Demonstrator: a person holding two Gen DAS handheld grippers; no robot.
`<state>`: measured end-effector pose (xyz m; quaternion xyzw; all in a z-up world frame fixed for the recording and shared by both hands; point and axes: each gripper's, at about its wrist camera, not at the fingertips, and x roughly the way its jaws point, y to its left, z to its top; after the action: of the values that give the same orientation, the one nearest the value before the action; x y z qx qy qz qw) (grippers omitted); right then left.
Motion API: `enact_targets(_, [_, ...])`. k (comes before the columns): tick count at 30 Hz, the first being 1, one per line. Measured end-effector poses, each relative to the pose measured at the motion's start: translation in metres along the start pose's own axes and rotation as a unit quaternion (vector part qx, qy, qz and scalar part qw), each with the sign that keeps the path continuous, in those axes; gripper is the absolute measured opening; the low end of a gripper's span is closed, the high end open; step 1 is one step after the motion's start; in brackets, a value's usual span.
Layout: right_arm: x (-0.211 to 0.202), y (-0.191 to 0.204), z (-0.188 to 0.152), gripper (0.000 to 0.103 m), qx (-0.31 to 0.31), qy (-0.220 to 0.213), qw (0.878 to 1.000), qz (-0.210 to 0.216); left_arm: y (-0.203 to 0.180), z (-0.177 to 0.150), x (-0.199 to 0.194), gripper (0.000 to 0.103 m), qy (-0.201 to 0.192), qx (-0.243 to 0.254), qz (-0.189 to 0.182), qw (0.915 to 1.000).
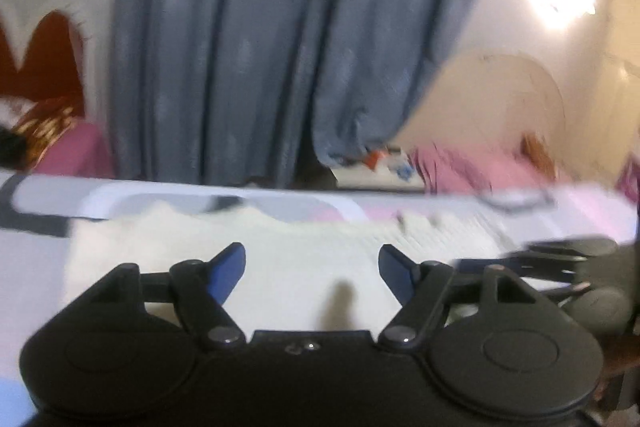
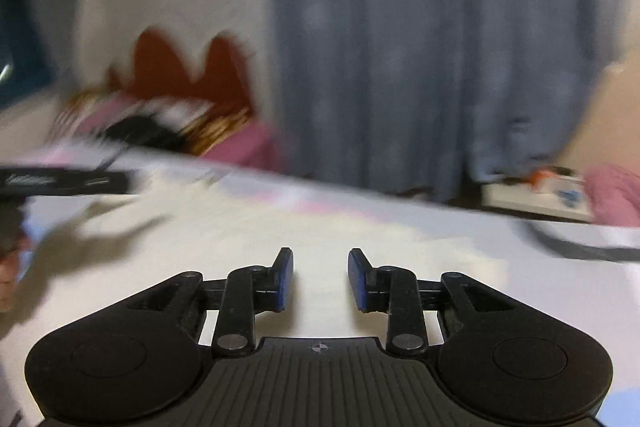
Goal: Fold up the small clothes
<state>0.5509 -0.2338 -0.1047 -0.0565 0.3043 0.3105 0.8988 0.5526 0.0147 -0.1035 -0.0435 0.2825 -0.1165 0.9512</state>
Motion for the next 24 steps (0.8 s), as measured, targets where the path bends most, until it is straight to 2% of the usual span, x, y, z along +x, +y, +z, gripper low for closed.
enact_targets(2, [0.008,0.018,-0.004,0.031,-0.010,0.003,1.000,-0.019,-0.002,-0.009,0.008,0.072,0.021,0.018,0.021,0.9994])
enact_targets(4, [0.003,0.010,-0.006,0.031,0.012,0.002,1.000,-0.015,0.018,-0.019,0.004,0.072,0.027,0.018,0.050,0.9982])
enact_targets(5, [-0.001,0.002,-0.009,0.031,0.019,0.002,0.999,-0.028,0.030,-0.024,-0.003,0.071,0.021,0.015,0.058,0.9980])
enact_targets(8, [-0.014,-0.042,-0.023,0.031,0.043,0.009,0.989,-0.138,0.052,-0.028,-0.017,0.071,0.017,0.009,0.081,0.9965])
enact_targets(9, [-0.018,-0.056,-0.028,0.031,0.067,0.011,0.988,-0.138,0.052,-0.028,-0.017,0.071,0.021,0.019,0.086,0.9959])
enact_targets(10, [-0.022,-0.065,-0.028,0.031,0.092,0.010,0.989,-0.119,0.048,-0.027,-0.019,0.069,0.020,0.021,0.092,0.9953])
enact_targets(11, [-0.026,-0.065,-0.025,0.031,0.099,0.008,0.988,-0.119,0.039,-0.024,-0.022,0.068,0.016,0.024,0.100,0.9946])
enact_targets(12, [-0.034,-0.057,-0.020,0.031,0.100,-0.002,0.987,-0.122,0.027,-0.023,-0.029,0.071,0.001,0.031,0.088,0.9956])
enact_targets(14, [-0.049,-0.034,-0.015,0.031,0.083,-0.033,0.992,-0.084,0.004,-0.024,-0.038,0.077,-0.015,0.042,0.056,0.9974])
enact_targets(15, [-0.051,-0.020,-0.014,0.031,0.067,-0.035,0.995,-0.065,-0.010,-0.027,-0.038,0.077,-0.008,0.047,0.044,0.9979])
enact_targets(18, [-0.039,0.022,-0.023,0.031,0.022,0.007,0.999,-0.034,-0.034,-0.043,-0.030,0.078,0.028,0.066,0.025,0.9971])
enact_targets(19, [-0.036,0.029,-0.029,0.031,0.010,0.014,0.999,-0.039,-0.036,-0.050,-0.025,0.078,0.041,0.076,0.036,0.9956])
enact_targets(20, [-0.036,0.033,-0.035,0.031,-0.005,0.010,0.999,-0.053,-0.032,-0.055,-0.028,0.078,0.035,0.076,0.037,0.9958])
enact_targets(22, [-0.040,0.023,-0.034,0.031,0.018,0.012,0.997,-0.068,-0.016,-0.057,-0.036,0.078,0.032,0.050,0.038,0.9975])
enact_targets(24, [-0.049,0.009,-0.034,0.031,0.036,0.015,0.992,-0.118,-0.002,-0.057,-0.049,0.076,0.030,0.036,0.062,0.9969])
